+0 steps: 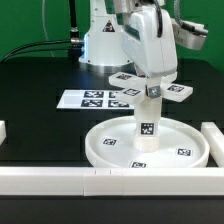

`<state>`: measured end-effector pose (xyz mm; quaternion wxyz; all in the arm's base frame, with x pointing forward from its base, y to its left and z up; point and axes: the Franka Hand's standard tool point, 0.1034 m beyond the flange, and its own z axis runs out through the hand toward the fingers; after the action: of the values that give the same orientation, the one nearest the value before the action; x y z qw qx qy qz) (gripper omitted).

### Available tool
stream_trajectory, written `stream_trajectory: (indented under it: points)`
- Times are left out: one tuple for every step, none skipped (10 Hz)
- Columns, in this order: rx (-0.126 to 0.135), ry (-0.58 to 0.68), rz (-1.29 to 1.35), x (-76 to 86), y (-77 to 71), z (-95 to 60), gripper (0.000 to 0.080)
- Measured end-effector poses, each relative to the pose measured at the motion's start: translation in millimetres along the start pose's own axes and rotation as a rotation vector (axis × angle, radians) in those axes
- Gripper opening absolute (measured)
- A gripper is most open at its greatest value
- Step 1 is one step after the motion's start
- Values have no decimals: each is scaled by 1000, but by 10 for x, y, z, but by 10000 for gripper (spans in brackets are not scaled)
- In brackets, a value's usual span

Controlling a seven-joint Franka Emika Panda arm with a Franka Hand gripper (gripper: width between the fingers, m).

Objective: Assemble round table

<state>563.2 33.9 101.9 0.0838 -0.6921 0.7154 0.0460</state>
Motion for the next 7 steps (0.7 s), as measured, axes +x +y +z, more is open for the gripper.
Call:
stream_trajectory:
  points:
    - [27,-6,138,-3,-9,8,453]
    - [52,-13,242,-13,-11,14,453]
    - [77,-18,364,-24,-8,18,453]
    - [101,-21,443,-24,-4,17,453]
    - [117,-22,545,-24,-2,17,453]
    - [122,-28,587,-22,-3,16,453]
    - [122,-30,616,-19,-5,14,453]
